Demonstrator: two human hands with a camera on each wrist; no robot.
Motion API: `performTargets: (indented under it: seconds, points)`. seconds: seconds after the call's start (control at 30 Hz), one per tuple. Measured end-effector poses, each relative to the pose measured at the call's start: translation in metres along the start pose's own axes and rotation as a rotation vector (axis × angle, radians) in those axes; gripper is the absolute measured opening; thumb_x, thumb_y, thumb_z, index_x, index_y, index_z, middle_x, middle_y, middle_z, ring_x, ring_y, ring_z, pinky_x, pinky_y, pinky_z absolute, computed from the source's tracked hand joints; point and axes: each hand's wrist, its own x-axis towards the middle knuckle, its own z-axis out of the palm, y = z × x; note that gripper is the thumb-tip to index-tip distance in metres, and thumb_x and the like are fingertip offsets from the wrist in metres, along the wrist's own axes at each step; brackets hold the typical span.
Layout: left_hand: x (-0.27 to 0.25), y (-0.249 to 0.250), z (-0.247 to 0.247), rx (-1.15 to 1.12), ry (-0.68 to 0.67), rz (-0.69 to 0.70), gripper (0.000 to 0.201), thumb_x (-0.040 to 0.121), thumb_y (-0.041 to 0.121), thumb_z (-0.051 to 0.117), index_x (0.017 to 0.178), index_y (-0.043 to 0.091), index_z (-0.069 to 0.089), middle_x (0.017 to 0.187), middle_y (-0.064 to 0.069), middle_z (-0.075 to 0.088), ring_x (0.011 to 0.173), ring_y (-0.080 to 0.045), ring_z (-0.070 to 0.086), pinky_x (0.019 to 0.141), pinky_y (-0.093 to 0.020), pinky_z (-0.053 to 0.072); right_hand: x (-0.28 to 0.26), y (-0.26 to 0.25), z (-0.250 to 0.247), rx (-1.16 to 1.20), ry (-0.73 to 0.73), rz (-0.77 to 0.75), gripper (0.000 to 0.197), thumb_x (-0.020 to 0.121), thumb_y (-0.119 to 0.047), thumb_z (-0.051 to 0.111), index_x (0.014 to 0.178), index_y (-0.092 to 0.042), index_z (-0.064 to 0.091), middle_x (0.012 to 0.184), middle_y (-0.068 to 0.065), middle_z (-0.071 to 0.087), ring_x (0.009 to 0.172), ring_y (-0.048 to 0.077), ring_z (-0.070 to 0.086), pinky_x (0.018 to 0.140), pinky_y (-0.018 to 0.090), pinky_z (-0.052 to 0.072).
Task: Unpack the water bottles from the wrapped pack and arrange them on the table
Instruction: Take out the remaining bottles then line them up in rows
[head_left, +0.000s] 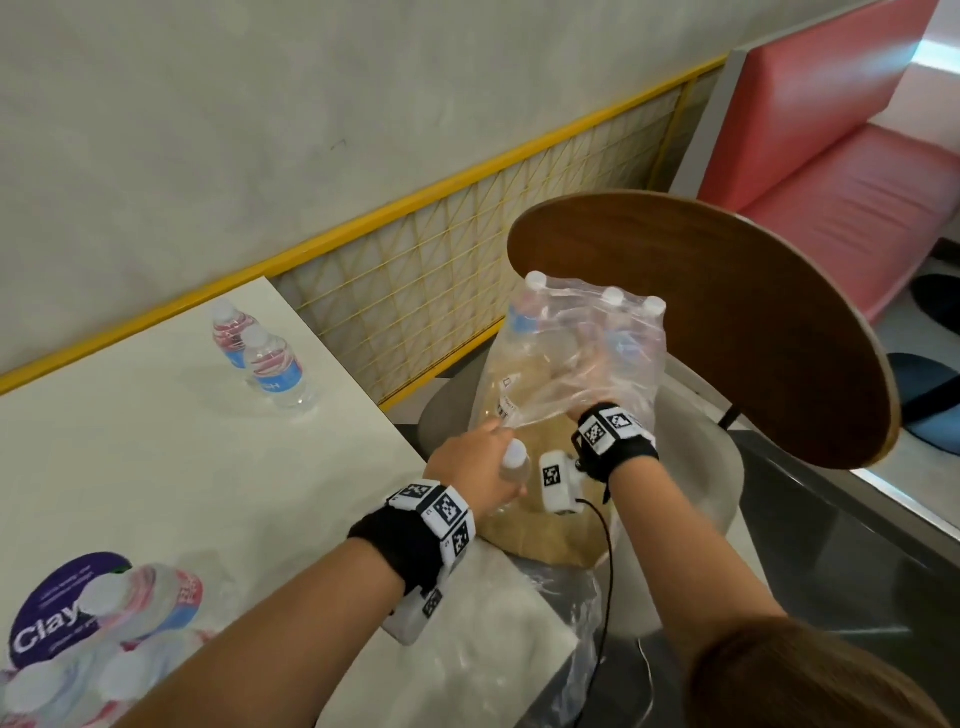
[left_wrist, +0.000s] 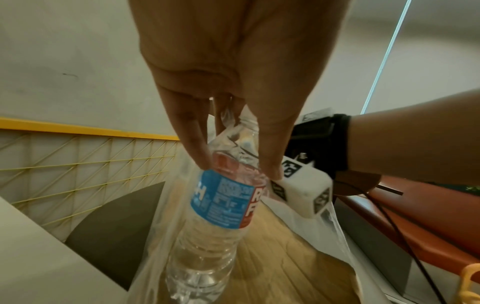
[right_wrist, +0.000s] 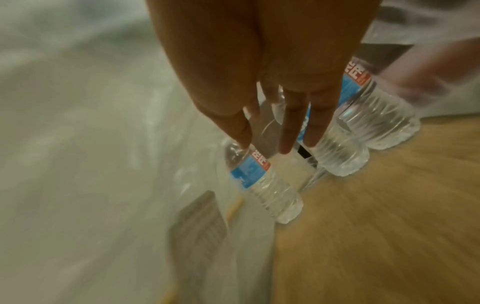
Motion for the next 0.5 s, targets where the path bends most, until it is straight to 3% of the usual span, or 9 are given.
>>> performTargets:
  seconds: [0.1, 0.13, 0.2, 0.27, 0.4, 0.5]
  points:
    - [0.003, -0.002, -0.002, 0.005, 0.004, 0.002, 0.042, 0.076, 0.037, 0.071, 0.112, 0.02, 0.058, 0.126, 0.007, 0.053, 0.104, -0.024, 0.061, 0.085, -0.035, 0.048, 0.01, 0.005, 0.002, -0.324, 0.03, -0.024, 0.066, 0.092, -0.02, 0.055, 0.149, -0.009, 0.024, 0.155, 0.013, 0.026, 0.139, 0.03, 0.033, 0.113, 0.036, 0.033]
    - [0.003, -0.002, -0.002, 0.008, 0.007, 0.005, 0.041, 0.076, 0.036, 0.07, 0.112, 0.02, 0.058, 0.122, 0.006, 0.054, 0.102, -0.024, 0.061, 0.085, -0.035, 0.049, 0.01, 0.004, 0.0, -0.331, 0.043, -0.018, 0.068, 0.091, -0.021, 0.057, 0.149, -0.01, 0.024, 0.154, 0.014, 0.026, 0.138, 0.03, 0.035, 0.112, 0.038, 0.035]
    - [0.003, -0.002, 0.0, 0.015, 0.012, 0.012, 0.04, 0.076, 0.034, 0.07, 0.111, 0.019, 0.058, 0.118, 0.005, 0.055, 0.101, -0.026, 0.063, 0.085, -0.037, 0.051, 0.016, 0.0, 0.002, -0.442, 0.002, -0.049, 0.056, 0.091, -0.023, 0.058, 0.141, -0.008, 0.039, 0.145, 0.013, 0.043, 0.128, 0.029, 0.047, 0.103, 0.035, 0.043]
    - [0.002, -0.003, 0.003, 0.029, 0.009, 0.016, 0.042, 0.076, 0.035, 0.072, 0.112, 0.019, 0.057, 0.119, 0.005, 0.054, 0.101, -0.027, 0.064, 0.086, -0.039, 0.051, 0.022, -0.004, 0.003, -0.465, -0.02, -0.056, 0.047, 0.092, -0.024, 0.057, 0.135, -0.009, 0.048, 0.137, 0.011, 0.053, 0.121, 0.027, 0.053, 0.096, 0.033, 0.046]
    - [0.002, -0.005, 0.005, 0.048, 0.022, 0.02, 0.041, 0.081, 0.037, 0.066, 0.115, 0.017, 0.056, 0.122, 0.003, 0.052, 0.101, -0.03, 0.064, 0.085, -0.039, 0.052, 0.03, -0.007, 0.001, -0.543, -0.042, -0.067, 0.046, 0.09, -0.021, 0.058, 0.134, -0.011, 0.051, 0.133, 0.01, 0.056, 0.118, 0.026, 0.056, 0.096, 0.033, 0.046]
    - [0.003, -0.005, 0.006, 0.043, 0.04, 0.027, 0.041, 0.081, 0.037, 0.066, 0.116, 0.018, 0.056, 0.12, 0.003, 0.053, 0.101, -0.029, 0.063, 0.084, -0.037, 0.051, 0.035, -0.006, -0.001, -0.533, 0.016, -0.073, 0.059, 0.087, -0.019, 0.061, 0.142, -0.014, 0.042, 0.14, 0.012, 0.05, 0.123, 0.028, 0.052, 0.1, 0.035, 0.045]
